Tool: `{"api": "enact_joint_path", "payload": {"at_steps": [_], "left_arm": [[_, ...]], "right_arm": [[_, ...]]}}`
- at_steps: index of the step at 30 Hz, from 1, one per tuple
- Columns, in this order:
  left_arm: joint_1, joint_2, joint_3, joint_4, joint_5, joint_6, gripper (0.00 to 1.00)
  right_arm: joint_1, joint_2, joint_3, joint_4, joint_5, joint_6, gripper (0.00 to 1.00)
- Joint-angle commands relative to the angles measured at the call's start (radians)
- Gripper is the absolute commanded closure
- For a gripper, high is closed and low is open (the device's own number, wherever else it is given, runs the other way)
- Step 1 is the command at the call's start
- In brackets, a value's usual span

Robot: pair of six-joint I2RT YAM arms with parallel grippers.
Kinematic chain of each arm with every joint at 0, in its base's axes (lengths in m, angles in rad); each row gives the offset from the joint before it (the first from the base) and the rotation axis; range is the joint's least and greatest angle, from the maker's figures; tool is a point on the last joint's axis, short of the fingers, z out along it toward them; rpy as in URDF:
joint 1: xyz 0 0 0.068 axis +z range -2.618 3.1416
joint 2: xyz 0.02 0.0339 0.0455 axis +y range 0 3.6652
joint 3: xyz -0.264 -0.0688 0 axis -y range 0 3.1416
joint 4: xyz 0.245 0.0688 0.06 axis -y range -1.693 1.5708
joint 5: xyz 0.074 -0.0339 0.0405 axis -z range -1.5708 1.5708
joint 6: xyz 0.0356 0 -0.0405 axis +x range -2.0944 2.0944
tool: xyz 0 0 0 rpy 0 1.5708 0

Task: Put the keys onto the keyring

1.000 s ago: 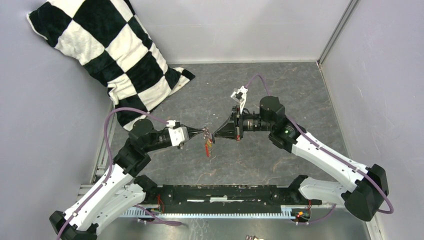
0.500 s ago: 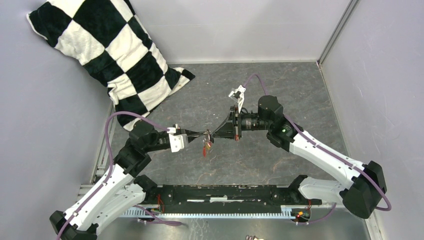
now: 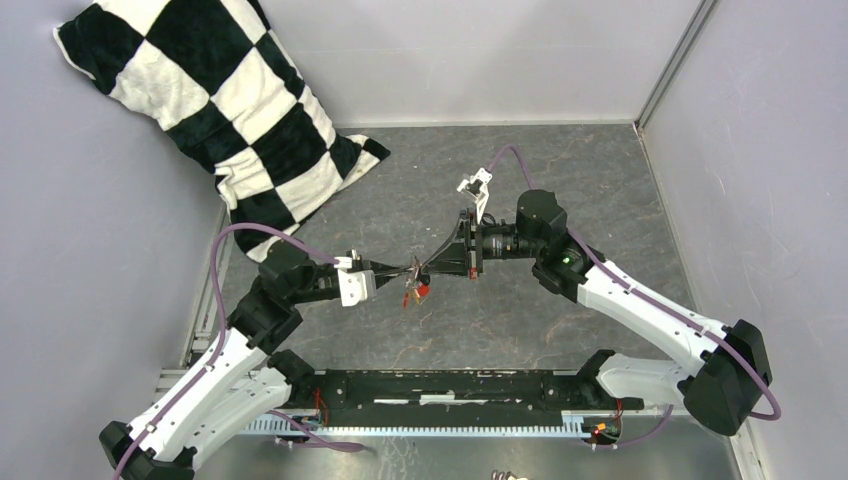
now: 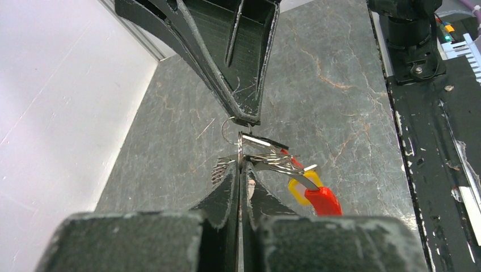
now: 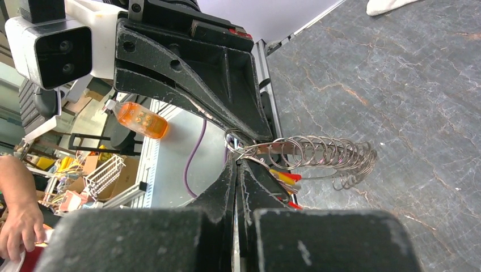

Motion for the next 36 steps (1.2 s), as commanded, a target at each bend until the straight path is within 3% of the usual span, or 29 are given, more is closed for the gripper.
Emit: {"api": "enact_joint_path", "payload": {"at_steps": [1,18,28,36], "left_arm": [[-0.003,-0.011,0.035,-0.002,0.025,0.038,0.98],[-0.002,-0.013,0.042,-0.015,0.025,0.039,0.98],[-0.003,-0.003,0.052,-0.014,0.013,0.016,0.98],[-0.002,-0.003,0.053,-0.013,0.016,0.015,0.98]], "right_arm": [[-0.003,0.004,0.007,0.053,-0.019,0.013,1.00],[-0.001,0.003,-0.022,0.082,-0.042,0.035,1.00],[-0.001,-0.031,-0.036,-0.008,-0.002,-0.026,1.00],[-0.001,-0.017,-0.048,0.067,-0.041,0.027,1.00]]}}
